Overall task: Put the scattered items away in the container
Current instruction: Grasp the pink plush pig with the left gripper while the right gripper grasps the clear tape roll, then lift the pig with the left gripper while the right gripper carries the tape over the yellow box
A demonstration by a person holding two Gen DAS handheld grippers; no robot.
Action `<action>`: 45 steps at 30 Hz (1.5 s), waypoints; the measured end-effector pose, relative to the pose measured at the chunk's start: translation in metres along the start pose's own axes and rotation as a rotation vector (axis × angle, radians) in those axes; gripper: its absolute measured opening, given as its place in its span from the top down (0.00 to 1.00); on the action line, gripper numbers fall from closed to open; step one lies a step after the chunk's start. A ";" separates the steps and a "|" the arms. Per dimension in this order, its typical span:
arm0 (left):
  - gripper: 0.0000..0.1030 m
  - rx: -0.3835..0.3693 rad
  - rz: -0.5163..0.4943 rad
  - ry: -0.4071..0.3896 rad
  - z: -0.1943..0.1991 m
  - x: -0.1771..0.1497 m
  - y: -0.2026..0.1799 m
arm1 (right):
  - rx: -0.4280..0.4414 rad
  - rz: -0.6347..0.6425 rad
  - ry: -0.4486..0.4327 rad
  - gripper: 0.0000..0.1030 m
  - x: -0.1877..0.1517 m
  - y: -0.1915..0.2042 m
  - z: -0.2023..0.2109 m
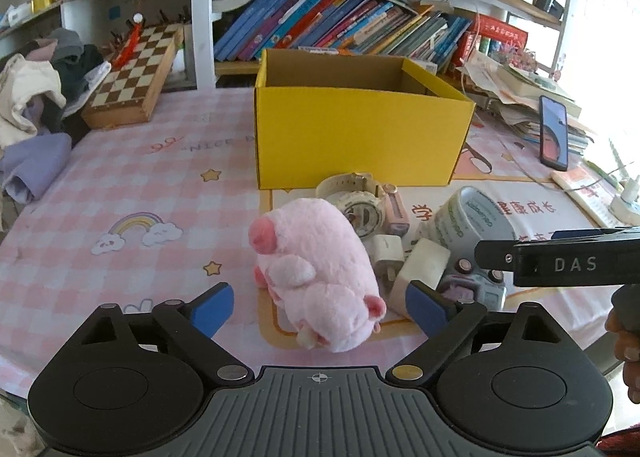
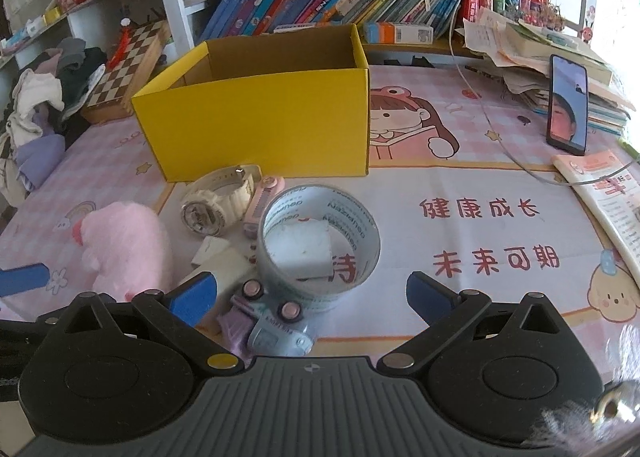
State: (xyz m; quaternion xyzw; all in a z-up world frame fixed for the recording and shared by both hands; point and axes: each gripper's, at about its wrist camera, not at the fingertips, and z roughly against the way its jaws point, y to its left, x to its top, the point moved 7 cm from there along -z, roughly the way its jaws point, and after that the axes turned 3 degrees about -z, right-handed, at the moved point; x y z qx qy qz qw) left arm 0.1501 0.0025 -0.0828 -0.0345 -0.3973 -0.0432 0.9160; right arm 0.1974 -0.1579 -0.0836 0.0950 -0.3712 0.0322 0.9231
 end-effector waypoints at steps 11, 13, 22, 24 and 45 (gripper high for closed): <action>0.09 0.006 0.041 0.035 -0.029 0.006 0.001 | 0.022 -0.024 0.050 0.01 0.009 -0.012 -0.024; 0.09 0.012 0.052 0.043 -0.033 0.007 0.003 | 0.039 -0.030 0.058 0.01 0.011 -0.011 -0.029; 0.17 0.006 0.088 0.096 -0.048 0.003 0.010 | 0.076 -0.077 0.099 0.03 0.019 -0.012 -0.050; 0.17 0.002 0.093 0.098 -0.049 0.003 0.010 | 0.076 -0.075 0.105 0.04 0.019 -0.012 -0.052; 0.40 0.004 0.099 -0.031 -0.026 0.045 0.017 | 0.135 0.020 -0.020 0.19 0.066 -0.001 -0.029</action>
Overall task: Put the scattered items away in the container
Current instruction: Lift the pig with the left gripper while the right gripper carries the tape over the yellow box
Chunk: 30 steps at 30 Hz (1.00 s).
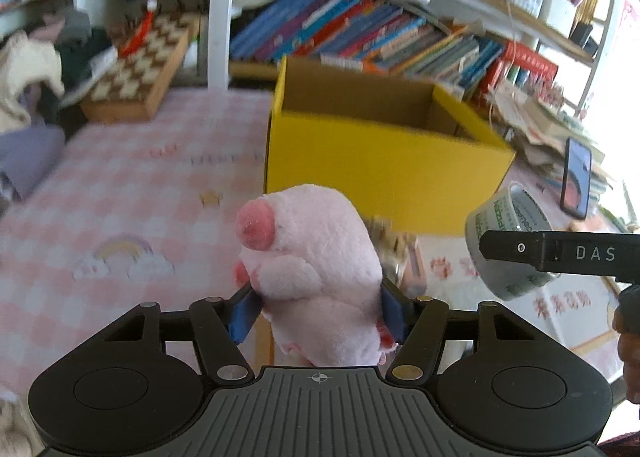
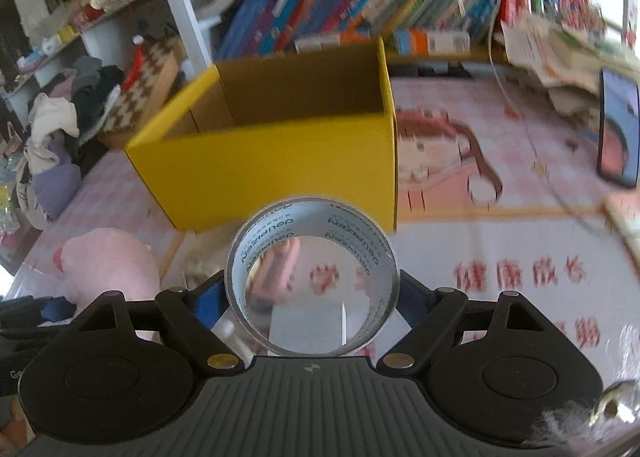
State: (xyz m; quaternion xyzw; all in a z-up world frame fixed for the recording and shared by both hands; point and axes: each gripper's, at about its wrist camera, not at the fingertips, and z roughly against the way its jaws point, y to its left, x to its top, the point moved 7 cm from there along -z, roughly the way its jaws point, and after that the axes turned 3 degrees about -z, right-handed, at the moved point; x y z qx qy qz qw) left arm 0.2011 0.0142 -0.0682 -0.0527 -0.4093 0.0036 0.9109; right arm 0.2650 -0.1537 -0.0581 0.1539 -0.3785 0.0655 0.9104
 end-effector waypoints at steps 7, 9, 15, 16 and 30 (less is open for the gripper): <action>0.40 0.021 -0.074 -0.133 0.019 0.043 -0.005 | 0.061 0.103 -0.140 0.19 0.046 0.014 0.024; 0.40 0.014 -0.090 -0.155 0.020 0.056 -0.006 | 0.080 0.131 -0.168 0.19 0.059 0.017 0.027; 0.40 -0.007 -0.156 -0.215 0.010 0.103 -0.007 | 0.121 0.225 -0.233 0.19 0.105 0.022 0.024; 0.40 -0.010 -0.174 -0.224 0.007 0.111 -0.007 | 0.122 0.249 -0.238 0.19 0.113 0.023 0.020; 0.39 -0.061 -0.319 -0.023 -0.108 0.179 -0.018 | 0.129 0.636 -0.081 0.19 0.165 0.025 -0.094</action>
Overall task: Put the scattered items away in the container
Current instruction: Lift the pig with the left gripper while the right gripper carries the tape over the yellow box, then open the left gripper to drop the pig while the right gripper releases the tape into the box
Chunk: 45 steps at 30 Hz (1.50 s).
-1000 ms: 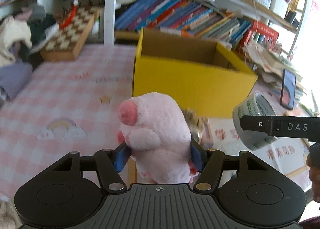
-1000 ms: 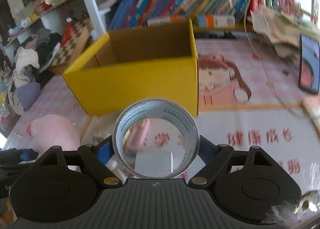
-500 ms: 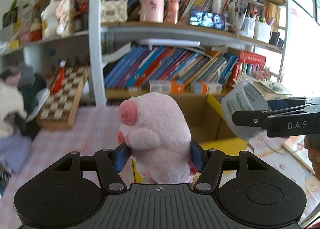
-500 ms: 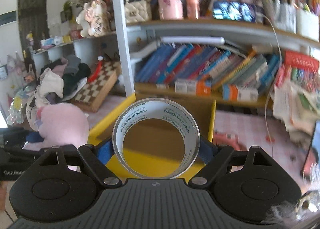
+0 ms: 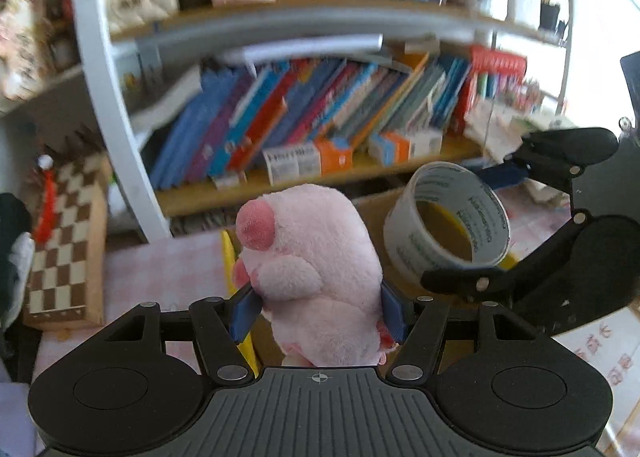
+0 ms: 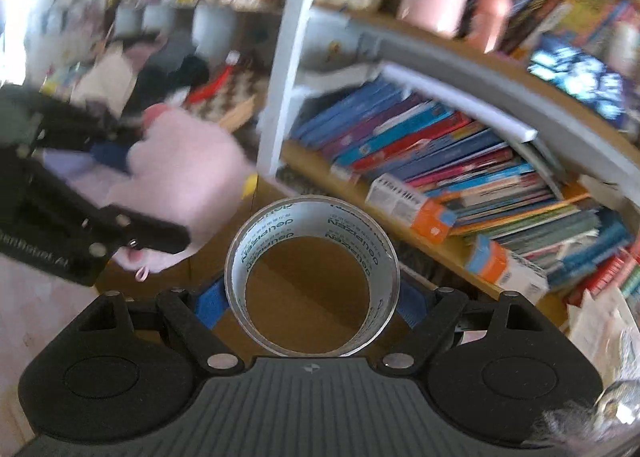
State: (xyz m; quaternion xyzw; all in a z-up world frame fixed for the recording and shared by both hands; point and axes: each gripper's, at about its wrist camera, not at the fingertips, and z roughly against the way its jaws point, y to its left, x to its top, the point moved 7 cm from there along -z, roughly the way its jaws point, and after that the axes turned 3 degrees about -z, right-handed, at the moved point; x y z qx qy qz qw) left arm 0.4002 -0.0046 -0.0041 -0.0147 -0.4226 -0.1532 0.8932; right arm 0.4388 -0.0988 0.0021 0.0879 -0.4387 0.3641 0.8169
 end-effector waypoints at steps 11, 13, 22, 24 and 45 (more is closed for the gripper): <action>0.39 -0.034 -0.139 0.266 -0.092 -0.006 -0.007 | 0.070 0.300 0.251 0.19 -0.019 -0.005 -0.088; 0.39 -0.034 -0.153 0.313 -0.106 -0.010 -0.008 | 0.089 0.363 0.289 0.19 -0.024 0.000 -0.098; 0.36 0.003 -0.248 0.381 -0.123 -0.010 -0.010 | 0.115 0.515 0.418 0.18 -0.041 0.013 -0.132; 0.34 0.004 -0.256 0.376 -0.123 -0.009 -0.010 | 0.125 0.523 0.434 0.18 -0.045 0.014 -0.135; 0.17 -0.026 -0.223 0.191 -0.080 0.021 -0.013 | 0.098 0.327 0.268 0.10 -0.015 -0.004 -0.085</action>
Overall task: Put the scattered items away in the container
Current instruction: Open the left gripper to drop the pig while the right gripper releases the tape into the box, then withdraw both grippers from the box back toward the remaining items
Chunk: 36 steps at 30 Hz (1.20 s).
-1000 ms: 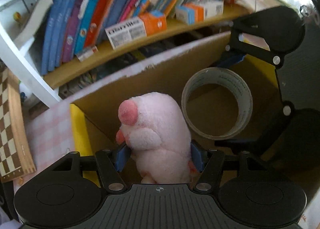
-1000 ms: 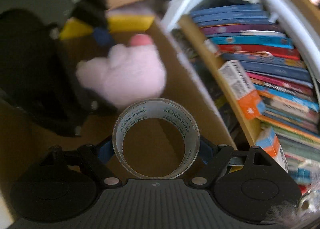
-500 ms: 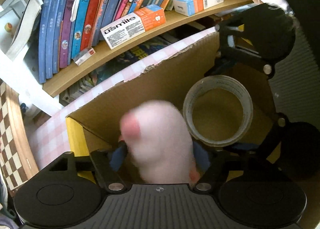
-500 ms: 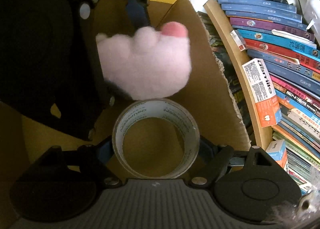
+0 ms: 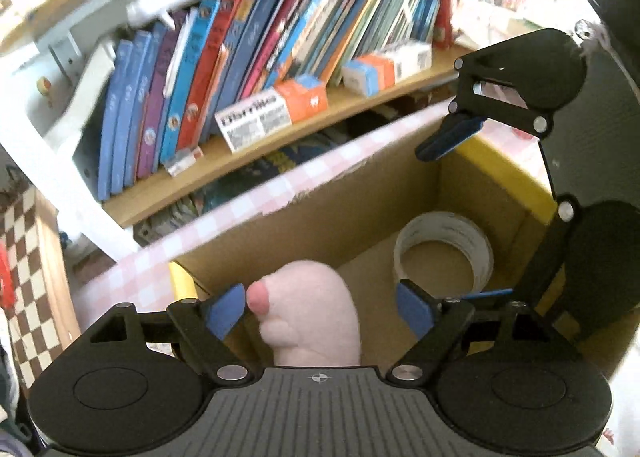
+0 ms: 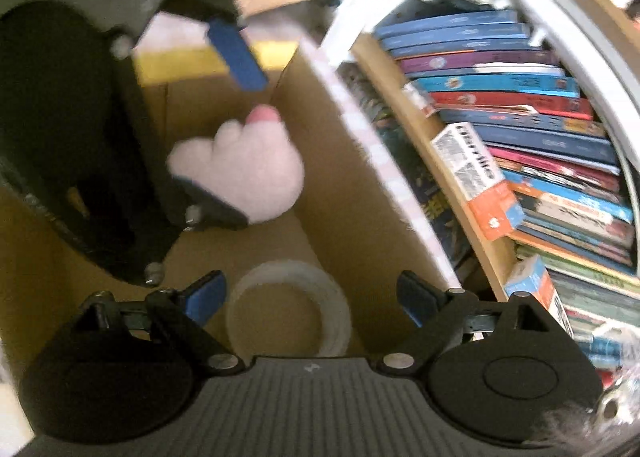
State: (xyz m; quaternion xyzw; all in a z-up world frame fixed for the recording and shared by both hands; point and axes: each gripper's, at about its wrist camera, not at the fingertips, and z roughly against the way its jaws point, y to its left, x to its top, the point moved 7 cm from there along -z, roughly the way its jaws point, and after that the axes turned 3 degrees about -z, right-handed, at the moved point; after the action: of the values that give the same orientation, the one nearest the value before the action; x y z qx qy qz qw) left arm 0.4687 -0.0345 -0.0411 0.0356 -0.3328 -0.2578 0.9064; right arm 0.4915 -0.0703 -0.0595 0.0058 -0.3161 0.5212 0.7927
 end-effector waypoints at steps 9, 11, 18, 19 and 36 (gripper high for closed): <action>0.17 0.007 -0.001 -0.151 0.073 -0.002 -0.013 | -0.050 -0.074 -0.145 0.10 0.010 0.019 0.078; 0.17 0.015 -0.008 -0.189 0.093 -0.005 -0.017 | -0.062 -0.080 -0.176 0.10 0.012 0.026 0.095; 0.17 0.036 0.007 -0.283 0.155 -0.028 -0.027 | -0.068 -0.151 -0.270 0.10 0.006 0.056 0.161; 0.17 0.034 0.013 -0.293 0.163 -0.033 -0.028 | -0.068 -0.163 -0.280 0.10 0.004 0.060 0.169; 0.16 0.071 0.116 -0.338 0.244 -0.132 -0.051 | -0.153 -0.409 -0.320 0.10 -0.062 0.138 0.242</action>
State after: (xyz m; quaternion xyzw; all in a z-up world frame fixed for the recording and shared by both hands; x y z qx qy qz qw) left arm 0.2092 0.0127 0.0592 0.0047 -0.4908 -0.1953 0.8491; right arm 0.2413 -0.1400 0.0589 0.0920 -0.4683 0.3172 0.8195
